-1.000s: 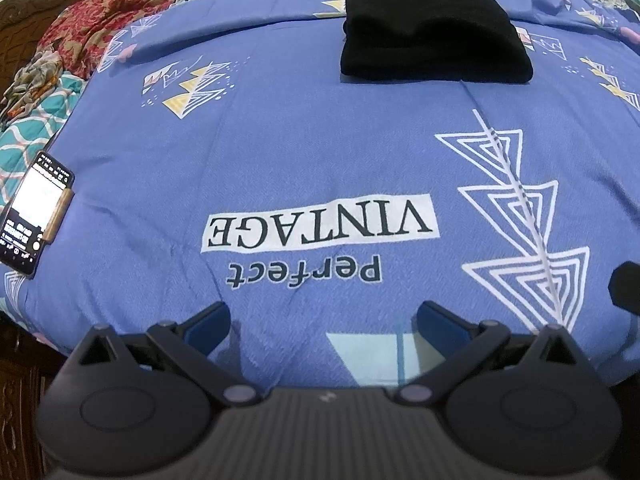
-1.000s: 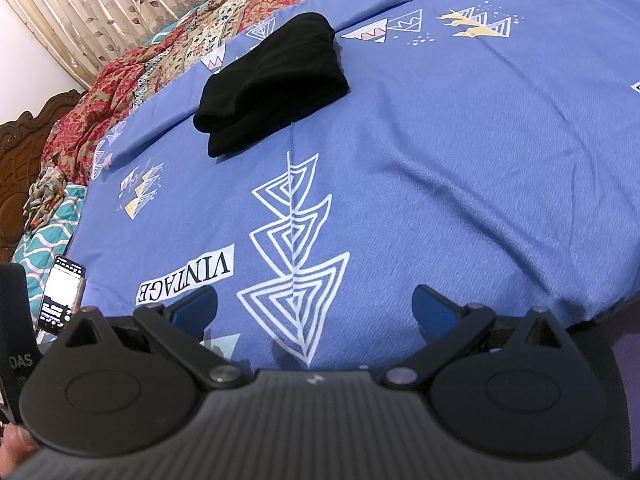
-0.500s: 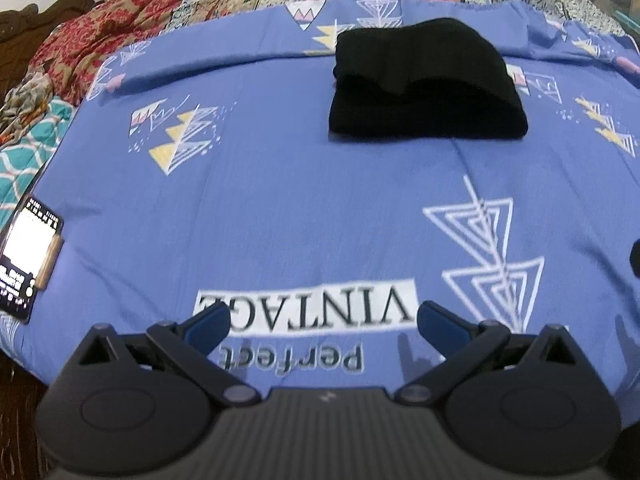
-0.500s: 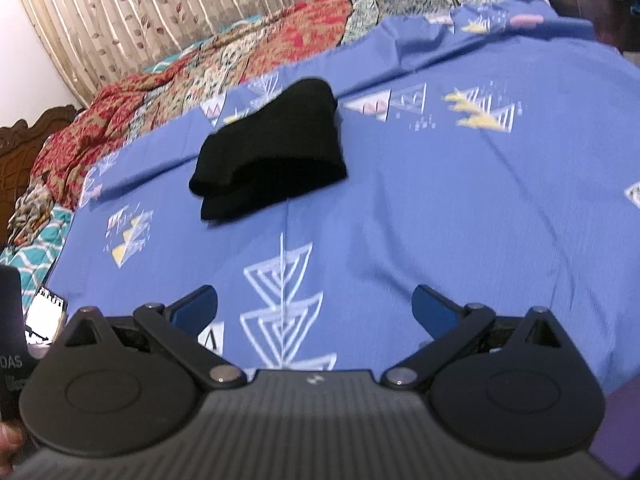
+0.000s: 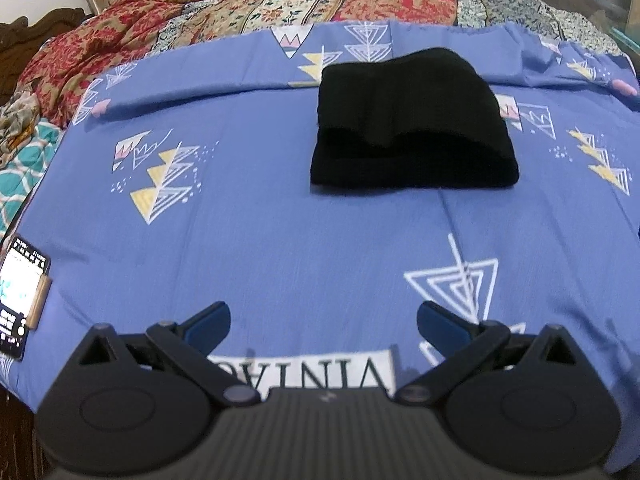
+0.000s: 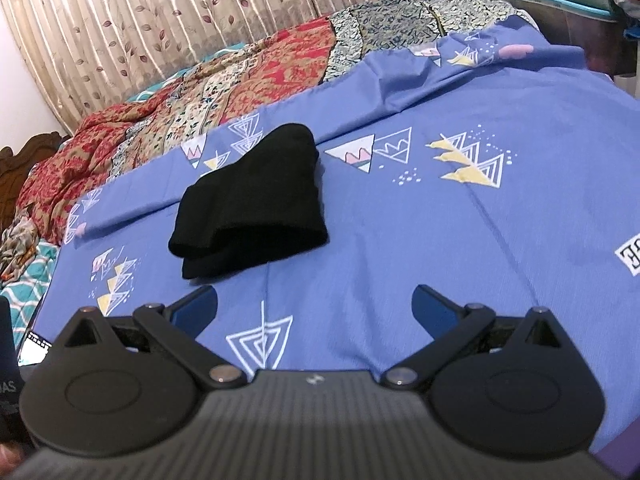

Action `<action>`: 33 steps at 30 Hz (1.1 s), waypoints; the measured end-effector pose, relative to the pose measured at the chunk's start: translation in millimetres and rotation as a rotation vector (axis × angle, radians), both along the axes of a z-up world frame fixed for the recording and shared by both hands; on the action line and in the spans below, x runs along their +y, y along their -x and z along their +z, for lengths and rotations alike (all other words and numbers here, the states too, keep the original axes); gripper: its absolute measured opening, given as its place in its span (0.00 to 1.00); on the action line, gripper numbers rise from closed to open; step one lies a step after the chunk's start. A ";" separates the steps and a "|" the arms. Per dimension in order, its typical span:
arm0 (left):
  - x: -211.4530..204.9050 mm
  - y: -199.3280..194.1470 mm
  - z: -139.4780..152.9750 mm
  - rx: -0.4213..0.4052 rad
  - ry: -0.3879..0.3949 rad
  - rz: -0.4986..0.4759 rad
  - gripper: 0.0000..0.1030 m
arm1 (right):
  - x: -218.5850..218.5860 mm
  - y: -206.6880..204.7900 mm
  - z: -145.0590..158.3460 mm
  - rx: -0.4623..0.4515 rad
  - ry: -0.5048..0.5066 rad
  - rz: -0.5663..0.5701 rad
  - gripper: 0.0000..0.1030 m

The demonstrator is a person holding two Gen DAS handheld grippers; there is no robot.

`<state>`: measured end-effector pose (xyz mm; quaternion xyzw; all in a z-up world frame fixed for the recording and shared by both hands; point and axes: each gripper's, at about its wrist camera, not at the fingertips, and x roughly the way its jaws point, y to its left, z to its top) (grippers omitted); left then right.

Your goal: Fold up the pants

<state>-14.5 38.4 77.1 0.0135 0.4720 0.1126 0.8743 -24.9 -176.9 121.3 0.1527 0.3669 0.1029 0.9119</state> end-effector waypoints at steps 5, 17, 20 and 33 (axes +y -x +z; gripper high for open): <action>-2.5 -10.3 3.4 -0.007 0.000 -0.006 1.00 | -2.1 -6.7 2.8 -0.005 0.001 -0.003 1.00; -6.6 -20.5 5.4 -0.008 -0.005 -0.010 1.00 | -5.9 -17.6 5.7 -0.008 0.002 -0.008 1.00; -7.4 -23.0 6.4 -0.007 -0.004 -0.009 1.00 | -6.4 -19.4 5.5 -0.009 0.004 -0.007 1.00; -2.1 -24.2 33.8 -0.087 -0.009 0.002 1.00 | -8.1 -27.5 16.6 -0.046 0.018 0.012 1.00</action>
